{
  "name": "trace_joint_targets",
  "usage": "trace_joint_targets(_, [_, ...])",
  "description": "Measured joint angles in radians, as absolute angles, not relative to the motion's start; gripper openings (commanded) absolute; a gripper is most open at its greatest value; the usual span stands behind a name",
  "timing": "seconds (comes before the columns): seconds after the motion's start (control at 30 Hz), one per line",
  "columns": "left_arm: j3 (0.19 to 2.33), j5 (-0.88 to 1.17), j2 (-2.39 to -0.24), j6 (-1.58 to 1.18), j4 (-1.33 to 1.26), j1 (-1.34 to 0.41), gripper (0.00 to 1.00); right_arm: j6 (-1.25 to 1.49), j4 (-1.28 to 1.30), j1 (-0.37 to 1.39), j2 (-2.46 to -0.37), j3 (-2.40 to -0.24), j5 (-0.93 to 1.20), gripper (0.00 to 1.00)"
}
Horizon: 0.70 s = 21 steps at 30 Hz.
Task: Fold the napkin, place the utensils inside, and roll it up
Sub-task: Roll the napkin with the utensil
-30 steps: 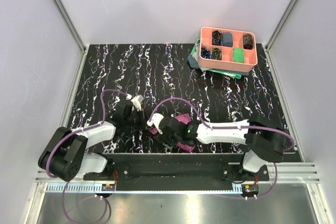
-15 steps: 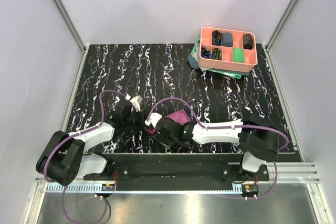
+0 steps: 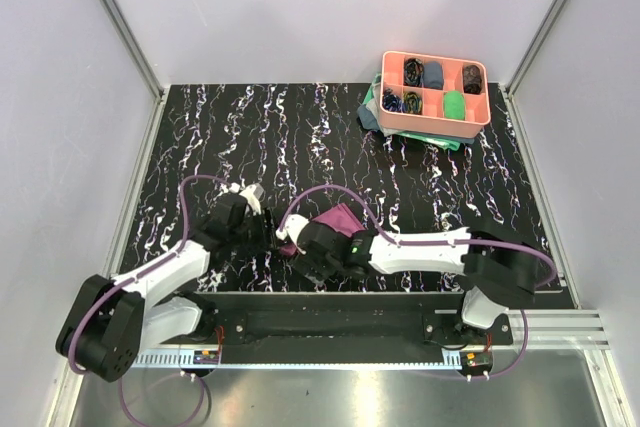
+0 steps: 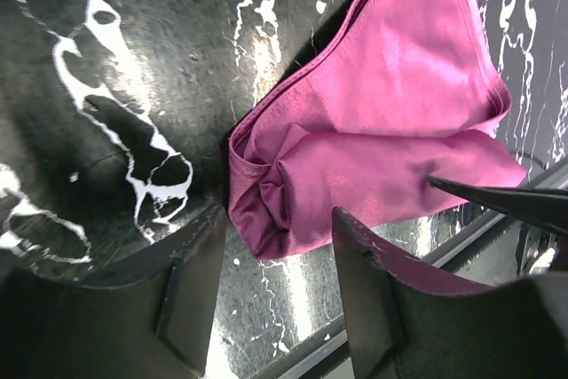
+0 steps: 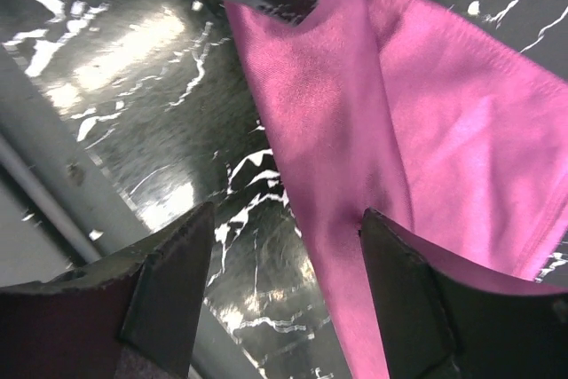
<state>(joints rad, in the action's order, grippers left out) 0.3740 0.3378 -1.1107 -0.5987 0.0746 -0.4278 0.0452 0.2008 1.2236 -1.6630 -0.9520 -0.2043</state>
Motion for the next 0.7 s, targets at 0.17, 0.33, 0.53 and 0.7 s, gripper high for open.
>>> trace_joint_targets(0.17, [0.374, 0.294, -1.072, -0.604, 0.103, -0.428, 0.56, -0.007, 0.216, 1.223, -1.604, -0.955, -0.182, 0.77])
trace_joint_targets(0.33, [0.374, 0.271, -1.062, -0.617, 0.132, -0.428, 0.58, -0.058, 0.216, 1.223, -1.623, -0.960, -0.171, 0.77])
trace_joint_targets(0.53, [0.374, 0.248, -1.019, -0.628, 0.150, -0.426, 0.61, -0.109, 0.208, 1.223, -1.686, -0.961, -0.168, 0.77])
trace_joint_targets(0.7, [0.374, 0.239, -0.986, -0.629, 0.183, -0.413, 0.62, -0.144, 0.194, 1.223, -1.711, -0.971, -0.186, 0.76])
